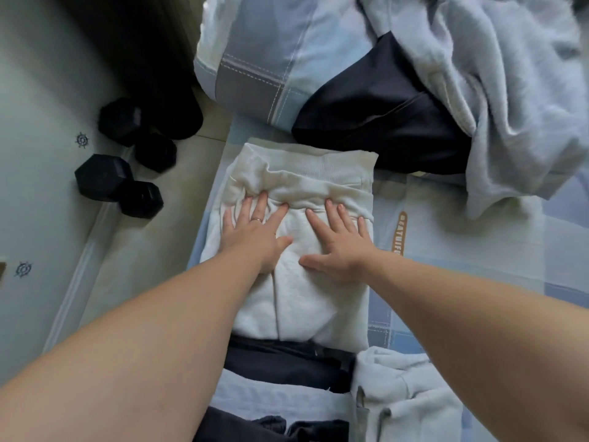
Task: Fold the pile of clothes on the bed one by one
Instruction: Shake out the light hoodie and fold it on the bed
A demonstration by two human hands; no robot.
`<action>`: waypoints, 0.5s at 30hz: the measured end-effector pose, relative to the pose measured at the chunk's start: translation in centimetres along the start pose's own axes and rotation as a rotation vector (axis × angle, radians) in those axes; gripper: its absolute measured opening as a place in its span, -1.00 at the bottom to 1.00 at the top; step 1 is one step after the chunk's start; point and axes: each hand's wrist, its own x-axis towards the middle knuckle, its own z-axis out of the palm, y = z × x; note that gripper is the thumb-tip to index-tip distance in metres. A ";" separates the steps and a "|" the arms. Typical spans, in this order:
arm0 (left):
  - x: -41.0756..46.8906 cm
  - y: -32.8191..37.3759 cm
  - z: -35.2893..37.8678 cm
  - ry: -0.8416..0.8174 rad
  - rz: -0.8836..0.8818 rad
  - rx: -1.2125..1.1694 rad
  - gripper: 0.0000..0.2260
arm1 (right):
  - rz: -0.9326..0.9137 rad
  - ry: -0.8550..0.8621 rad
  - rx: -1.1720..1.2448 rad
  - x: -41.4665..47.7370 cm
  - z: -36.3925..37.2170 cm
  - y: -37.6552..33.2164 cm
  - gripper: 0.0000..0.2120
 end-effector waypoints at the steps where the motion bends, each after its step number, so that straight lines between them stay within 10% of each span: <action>1: -0.9 0.5 -0.3 -0.025 -0.015 -0.040 -0.38 | -0.005 -0.029 0.020 -0.9 -0.6 0.0 -0.11; 10: -10.1 7.0 -0.7 -0.277 -0.127 -0.202 -0.37 | 0.038 -0.319 0.030 -13.4 -4.5 6.0 -0.40; 15: -12.8 15.9 -1.8 -0.089 -0.116 -0.367 -0.35 | 0.097 -0.202 0.056 -20.1 -7.5 13.8 -0.48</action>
